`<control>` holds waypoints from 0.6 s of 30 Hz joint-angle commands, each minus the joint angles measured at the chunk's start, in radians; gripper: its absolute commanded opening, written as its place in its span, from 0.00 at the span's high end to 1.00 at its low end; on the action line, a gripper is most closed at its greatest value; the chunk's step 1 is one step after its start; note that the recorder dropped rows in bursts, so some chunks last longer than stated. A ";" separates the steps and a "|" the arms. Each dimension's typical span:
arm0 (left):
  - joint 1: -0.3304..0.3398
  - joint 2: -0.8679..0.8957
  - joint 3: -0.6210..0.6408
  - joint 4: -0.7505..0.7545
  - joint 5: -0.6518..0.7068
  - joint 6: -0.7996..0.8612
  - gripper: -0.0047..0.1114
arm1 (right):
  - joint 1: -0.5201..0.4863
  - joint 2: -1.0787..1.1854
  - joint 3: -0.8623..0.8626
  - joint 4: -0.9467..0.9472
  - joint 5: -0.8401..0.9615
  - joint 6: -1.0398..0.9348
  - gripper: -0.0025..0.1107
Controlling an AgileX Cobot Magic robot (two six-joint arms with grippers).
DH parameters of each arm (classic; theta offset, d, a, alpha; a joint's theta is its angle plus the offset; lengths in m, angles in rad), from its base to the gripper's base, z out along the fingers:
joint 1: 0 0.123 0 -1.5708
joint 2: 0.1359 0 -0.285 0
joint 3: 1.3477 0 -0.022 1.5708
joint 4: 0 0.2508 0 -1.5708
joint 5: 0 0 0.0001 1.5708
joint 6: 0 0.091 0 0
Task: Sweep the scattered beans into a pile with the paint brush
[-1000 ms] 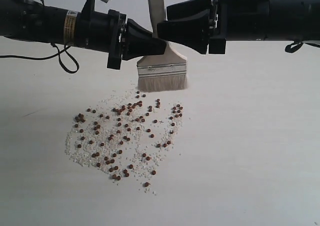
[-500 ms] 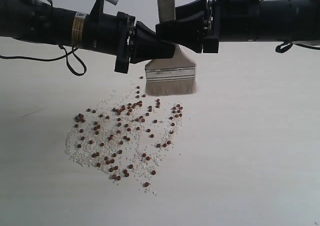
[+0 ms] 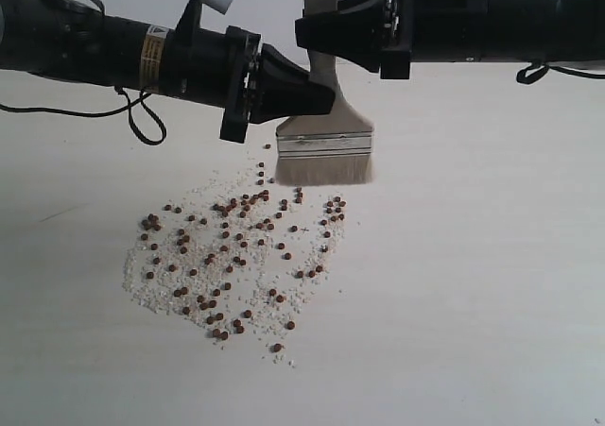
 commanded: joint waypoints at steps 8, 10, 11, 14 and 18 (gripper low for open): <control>-0.001 -0.014 0.000 -0.087 -0.018 -0.002 0.95 | -0.005 0.000 -0.009 0.013 -0.001 0.008 0.98; -0.001 -0.014 0.000 -0.089 -0.018 -0.002 0.86 | -0.005 0.000 -0.009 0.013 -0.006 0.008 0.98; -0.001 -0.014 0.000 -0.091 -0.018 -0.002 0.82 | -0.005 0.000 -0.009 0.013 -0.021 0.008 0.98; 0.001 -0.014 0.000 -0.095 -0.018 0.015 0.47 | -0.005 0.000 -0.009 0.013 -0.136 0.000 0.98; 0.038 -0.015 0.000 -0.095 -0.018 0.028 0.40 | -0.005 0.000 -0.048 0.013 -0.263 0.004 0.98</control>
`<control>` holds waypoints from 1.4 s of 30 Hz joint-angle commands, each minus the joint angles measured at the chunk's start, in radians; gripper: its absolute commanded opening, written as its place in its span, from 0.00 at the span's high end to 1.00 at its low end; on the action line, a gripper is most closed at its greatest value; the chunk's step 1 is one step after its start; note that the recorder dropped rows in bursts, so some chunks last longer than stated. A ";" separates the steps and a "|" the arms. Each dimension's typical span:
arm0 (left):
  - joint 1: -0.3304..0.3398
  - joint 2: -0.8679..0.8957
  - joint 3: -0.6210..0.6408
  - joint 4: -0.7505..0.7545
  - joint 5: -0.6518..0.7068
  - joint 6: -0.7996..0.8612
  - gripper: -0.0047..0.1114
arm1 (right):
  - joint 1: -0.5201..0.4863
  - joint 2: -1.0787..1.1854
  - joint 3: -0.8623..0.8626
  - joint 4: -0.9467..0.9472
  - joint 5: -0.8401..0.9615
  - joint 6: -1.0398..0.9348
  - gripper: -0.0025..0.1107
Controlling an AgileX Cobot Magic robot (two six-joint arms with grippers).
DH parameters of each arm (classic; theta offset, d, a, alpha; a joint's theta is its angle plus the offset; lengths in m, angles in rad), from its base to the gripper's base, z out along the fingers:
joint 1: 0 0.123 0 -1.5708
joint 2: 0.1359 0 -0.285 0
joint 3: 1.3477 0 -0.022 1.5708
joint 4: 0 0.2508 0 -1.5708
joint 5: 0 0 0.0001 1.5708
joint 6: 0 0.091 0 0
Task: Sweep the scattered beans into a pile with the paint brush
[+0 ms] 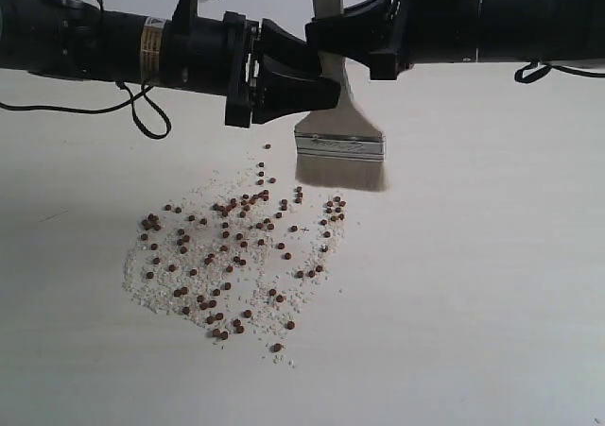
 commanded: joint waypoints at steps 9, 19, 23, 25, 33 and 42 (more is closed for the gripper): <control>0.247 -0.011 0.000 -0.071 0.020 -0.141 0.96 | -0.003 -0.072 -0.088 0.011 -0.587 0.034 0.98; 0.273 -0.181 0.179 -0.278 0.734 -0.182 0.96 | 0.145 -0.133 -0.100 0.011 -1.185 0.076 0.98; 0.275 -0.285 0.276 -0.503 0.891 0.028 0.96 | 0.226 -0.135 -0.110 0.011 -1.304 0.051 0.98; 0.275 -0.338 0.331 -0.639 0.896 0.151 0.96 | 0.259 -0.135 -0.112 0.011 -1.356 0.032 0.98; 0.275 -0.603 0.687 -1.372 0.668 0.852 0.96 | 0.358 -0.143 -0.108 0.011 -1.523 -0.017 0.98; 0.275 -0.945 1.075 -1.487 0.482 0.980 0.96 | 0.403 -0.175 -0.102 0.011 -1.476 0.033 0.98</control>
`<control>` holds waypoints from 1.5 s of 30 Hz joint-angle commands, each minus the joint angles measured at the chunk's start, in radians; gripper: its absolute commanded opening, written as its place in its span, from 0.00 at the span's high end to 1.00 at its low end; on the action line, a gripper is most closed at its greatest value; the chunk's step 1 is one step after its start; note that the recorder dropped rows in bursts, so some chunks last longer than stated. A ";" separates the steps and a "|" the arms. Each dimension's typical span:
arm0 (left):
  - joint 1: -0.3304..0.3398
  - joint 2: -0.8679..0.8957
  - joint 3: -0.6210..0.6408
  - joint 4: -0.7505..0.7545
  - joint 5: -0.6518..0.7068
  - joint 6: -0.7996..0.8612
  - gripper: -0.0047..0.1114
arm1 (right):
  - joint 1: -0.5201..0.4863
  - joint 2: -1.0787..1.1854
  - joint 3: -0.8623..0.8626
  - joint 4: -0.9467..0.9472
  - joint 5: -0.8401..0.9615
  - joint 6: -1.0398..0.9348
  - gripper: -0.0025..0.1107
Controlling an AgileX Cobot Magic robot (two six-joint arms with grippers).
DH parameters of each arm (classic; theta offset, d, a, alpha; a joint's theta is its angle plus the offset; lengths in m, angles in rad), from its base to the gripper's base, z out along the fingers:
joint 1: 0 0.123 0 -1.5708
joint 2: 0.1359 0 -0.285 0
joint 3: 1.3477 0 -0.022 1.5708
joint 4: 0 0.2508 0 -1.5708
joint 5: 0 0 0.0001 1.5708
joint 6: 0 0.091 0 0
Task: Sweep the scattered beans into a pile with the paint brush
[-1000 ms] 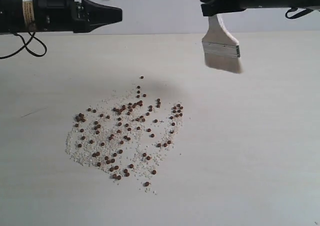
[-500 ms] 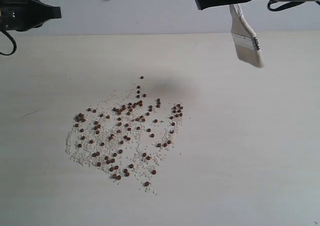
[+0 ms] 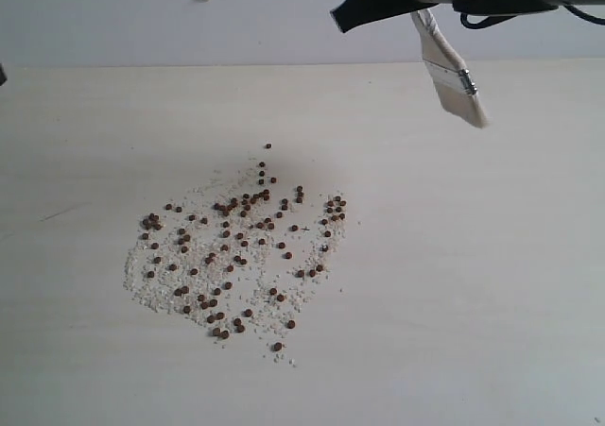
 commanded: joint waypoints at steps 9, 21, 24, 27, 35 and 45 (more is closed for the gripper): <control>-0.001 -0.572 0.414 -0.159 -0.163 0.058 0.96 | 0.002 -0.088 0.079 -0.005 0.076 0.081 0.98; -0.001 -0.882 0.414 -0.188 0.285 0.159 0.96 | 0.002 -0.226 0.155 -0.005 0.178 0.079 0.98; -0.001 -0.930 0.414 -0.206 0.361 0.177 0.96 | 0.002 -0.268 0.186 -0.014 0.174 0.079 0.98; -0.001 -0.977 0.414 -0.228 0.419 0.179 0.96 | 0.002 -0.315 0.226 -0.049 0.170 0.081 0.98; 0.001 -1.064 0.414 -0.234 0.615 0.179 0.96 | 0.002 -0.428 0.354 -0.372 0.146 0.402 0.98; 0.001 -1.085 0.414 -0.232 0.748 0.198 0.96 | 0.113 -0.478 0.539 -0.874 -0.070 0.832 0.98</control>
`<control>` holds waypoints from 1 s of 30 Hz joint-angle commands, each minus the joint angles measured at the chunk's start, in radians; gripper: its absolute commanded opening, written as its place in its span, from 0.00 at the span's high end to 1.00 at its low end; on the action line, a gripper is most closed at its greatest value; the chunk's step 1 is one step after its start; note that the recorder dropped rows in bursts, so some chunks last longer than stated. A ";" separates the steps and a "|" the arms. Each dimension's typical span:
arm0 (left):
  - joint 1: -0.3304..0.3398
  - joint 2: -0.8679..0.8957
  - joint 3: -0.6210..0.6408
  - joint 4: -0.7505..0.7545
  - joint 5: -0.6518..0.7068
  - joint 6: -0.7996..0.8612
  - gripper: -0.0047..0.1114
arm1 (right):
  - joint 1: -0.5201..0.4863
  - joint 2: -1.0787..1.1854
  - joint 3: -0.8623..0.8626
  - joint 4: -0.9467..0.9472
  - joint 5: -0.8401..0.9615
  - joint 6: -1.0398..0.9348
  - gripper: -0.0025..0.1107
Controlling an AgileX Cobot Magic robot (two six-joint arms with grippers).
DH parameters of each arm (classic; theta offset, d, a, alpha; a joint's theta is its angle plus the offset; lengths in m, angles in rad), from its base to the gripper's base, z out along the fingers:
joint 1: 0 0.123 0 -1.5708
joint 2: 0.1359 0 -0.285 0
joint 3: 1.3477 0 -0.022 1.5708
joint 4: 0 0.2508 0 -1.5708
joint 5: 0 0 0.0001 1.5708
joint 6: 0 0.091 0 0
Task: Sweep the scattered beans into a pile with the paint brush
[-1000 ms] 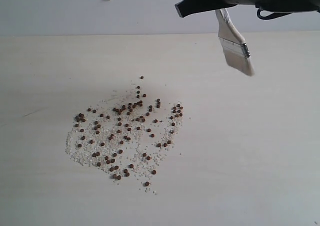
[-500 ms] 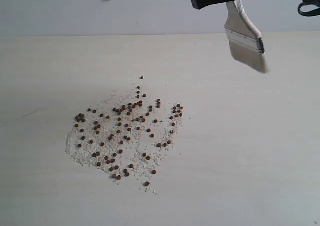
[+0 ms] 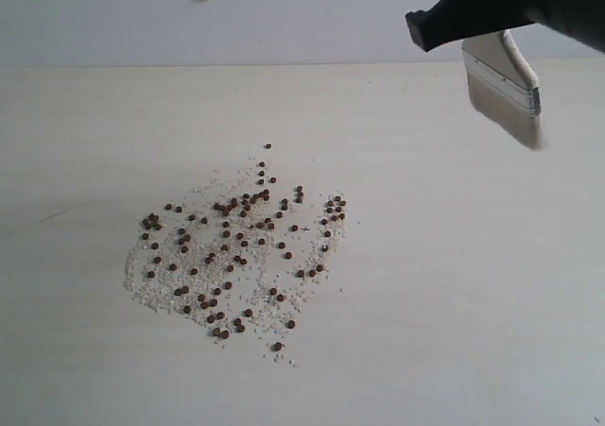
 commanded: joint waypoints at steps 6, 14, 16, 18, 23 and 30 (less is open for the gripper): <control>0.001 -0.008 0.002 -0.031 0.014 0.004 0.96 | 0.172 0.017 0.152 -0.175 -0.357 0.140 0.98; 0.001 -0.008 0.002 -0.031 0.014 0.004 0.96 | 0.266 0.183 0.203 -0.168 -0.669 0.254 0.98; 0.001 -0.008 0.002 -0.031 0.014 0.004 0.96 | 0.266 0.249 0.203 -0.181 -0.692 0.299 0.98; 0.001 -0.008 0.002 -0.031 0.014 0.004 0.96 | 0.266 0.330 0.203 -0.193 -0.746 0.355 0.98; 0.001 -0.008 0.002 -0.031 0.014 0.004 0.96 | 0.266 0.515 0.203 -0.261 -0.827 0.517 0.98; 0.001 -0.008 0.002 -0.031 0.014 0.004 0.96 | 0.266 0.706 0.106 -0.330 -0.827 0.594 0.98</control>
